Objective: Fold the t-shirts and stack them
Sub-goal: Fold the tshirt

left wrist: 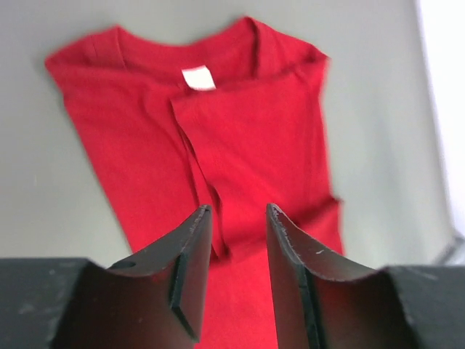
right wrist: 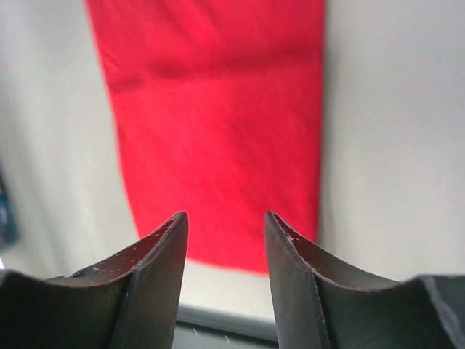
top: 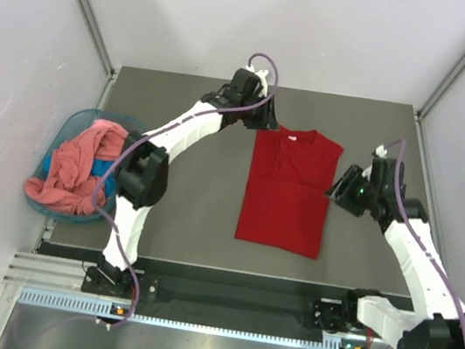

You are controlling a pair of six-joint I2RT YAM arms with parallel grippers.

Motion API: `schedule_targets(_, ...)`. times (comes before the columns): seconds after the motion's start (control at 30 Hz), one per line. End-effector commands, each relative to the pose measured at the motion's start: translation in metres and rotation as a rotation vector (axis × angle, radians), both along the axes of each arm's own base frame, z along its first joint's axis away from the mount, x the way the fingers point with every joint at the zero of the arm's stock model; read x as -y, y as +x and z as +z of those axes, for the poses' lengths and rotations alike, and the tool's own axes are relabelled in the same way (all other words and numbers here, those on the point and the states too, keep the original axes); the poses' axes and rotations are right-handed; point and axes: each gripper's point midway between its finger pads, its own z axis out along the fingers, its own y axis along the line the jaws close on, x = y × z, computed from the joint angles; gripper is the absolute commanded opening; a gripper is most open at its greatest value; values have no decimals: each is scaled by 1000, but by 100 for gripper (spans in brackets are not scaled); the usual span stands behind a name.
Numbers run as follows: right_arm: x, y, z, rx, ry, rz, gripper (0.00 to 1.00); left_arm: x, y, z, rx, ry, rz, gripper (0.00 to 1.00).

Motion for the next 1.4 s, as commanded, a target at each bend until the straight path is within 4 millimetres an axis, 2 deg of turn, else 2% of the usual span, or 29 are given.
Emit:
schedule_targets(0.0,-4,52,42,154,-22,12,47,14,37,-6,86,13,19,42)
schedule_targets(0.07,-11,63,50,178,-1,37,47,22,56,-20,106,18,26,43)
schedule_targets(0.1,-14,66,48,172,6,51,47,27,64,-12,135,9,19,43)
schedule_targets(0.13,-18,67,48,171,22,64,47,31,68,-34,108,21,7,43)
schedule_targets(0.2,-21,69,42,171,32,76,47,40,69,-42,100,-2,-29,43)
schedule_targets(0.23,-23,69,39,168,39,86,47,42,70,-52,87,-6,-33,42)
schedule_targets(0.27,-22,66,31,155,38,87,47,45,69,-56,86,-15,-39,42)
schedule_targets(0.37,-25,64,19,136,48,99,47,47,74,-72,75,-27,-31,42)
schedule_targets(0.5,-28,63,15,128,58,112,48,49,80,-92,42,-36,-9,41)
schedule_targets(0.67,-27,66,23,151,55,113,48,54,84,-100,41,-54,-12,41)
schedule_targets(0.83,-28,66,23,147,60,116,48,49,90,-108,31,-61,5,40)
schedule_targets(1.1,-29,67,17,132,59,120,48,56,90,-109,20,-110,-6,31)
schedule_targets(1.37,-30,68,16,125,65,124,49,57,91,-116,8,-114,-6,33)
